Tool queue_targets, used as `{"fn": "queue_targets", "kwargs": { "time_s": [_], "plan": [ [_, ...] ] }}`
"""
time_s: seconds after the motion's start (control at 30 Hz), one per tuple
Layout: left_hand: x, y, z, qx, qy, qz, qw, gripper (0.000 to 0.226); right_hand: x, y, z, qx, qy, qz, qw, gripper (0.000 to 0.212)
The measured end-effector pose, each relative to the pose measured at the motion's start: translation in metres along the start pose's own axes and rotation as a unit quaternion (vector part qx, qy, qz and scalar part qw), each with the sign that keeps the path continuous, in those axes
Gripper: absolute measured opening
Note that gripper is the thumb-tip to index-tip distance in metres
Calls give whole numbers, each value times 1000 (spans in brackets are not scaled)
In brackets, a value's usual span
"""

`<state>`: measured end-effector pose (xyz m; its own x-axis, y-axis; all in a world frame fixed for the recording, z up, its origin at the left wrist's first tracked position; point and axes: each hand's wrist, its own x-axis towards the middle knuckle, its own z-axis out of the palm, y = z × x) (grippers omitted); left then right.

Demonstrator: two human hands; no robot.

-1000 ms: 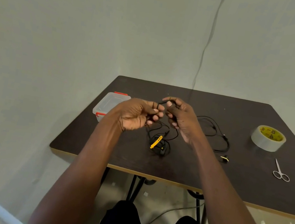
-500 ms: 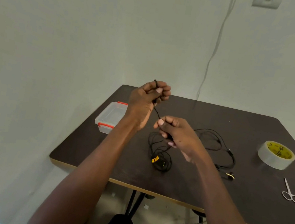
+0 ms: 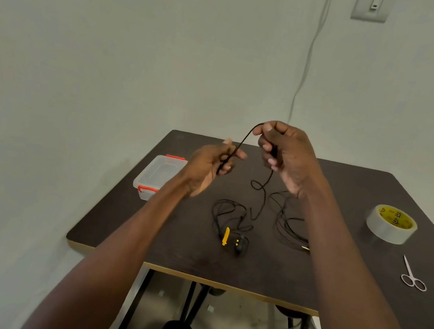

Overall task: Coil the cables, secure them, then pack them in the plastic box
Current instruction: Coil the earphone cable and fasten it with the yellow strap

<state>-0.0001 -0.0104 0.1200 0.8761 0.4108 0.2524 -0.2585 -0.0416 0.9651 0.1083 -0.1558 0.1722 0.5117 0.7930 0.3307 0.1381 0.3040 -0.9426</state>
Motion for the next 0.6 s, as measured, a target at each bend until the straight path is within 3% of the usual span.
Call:
{"fn": "queue_targets", "kwargs": {
  "time_s": [0.27, 0.4, 0.5, 0.6],
  "plan": [
    [-16, 19, 5, -31, -75, -60, 995, 36, 18, 18, -2, -92, 65, 34, 993, 22],
    [-21, 25, 0, -75, -139, -84, 984, 21, 16, 29, 3, -118, 78, 58, 988, 12],
    [-22, 29, -3, -89, -132, -100, 982, 21, 14, 38, 8, -137, 78, 52, 986, 12],
    [-20, 34, -3, -178, -120, -154, 965, 22, 14, 46, 13, -122, 69, 41, 989, 14]
  ]
}}
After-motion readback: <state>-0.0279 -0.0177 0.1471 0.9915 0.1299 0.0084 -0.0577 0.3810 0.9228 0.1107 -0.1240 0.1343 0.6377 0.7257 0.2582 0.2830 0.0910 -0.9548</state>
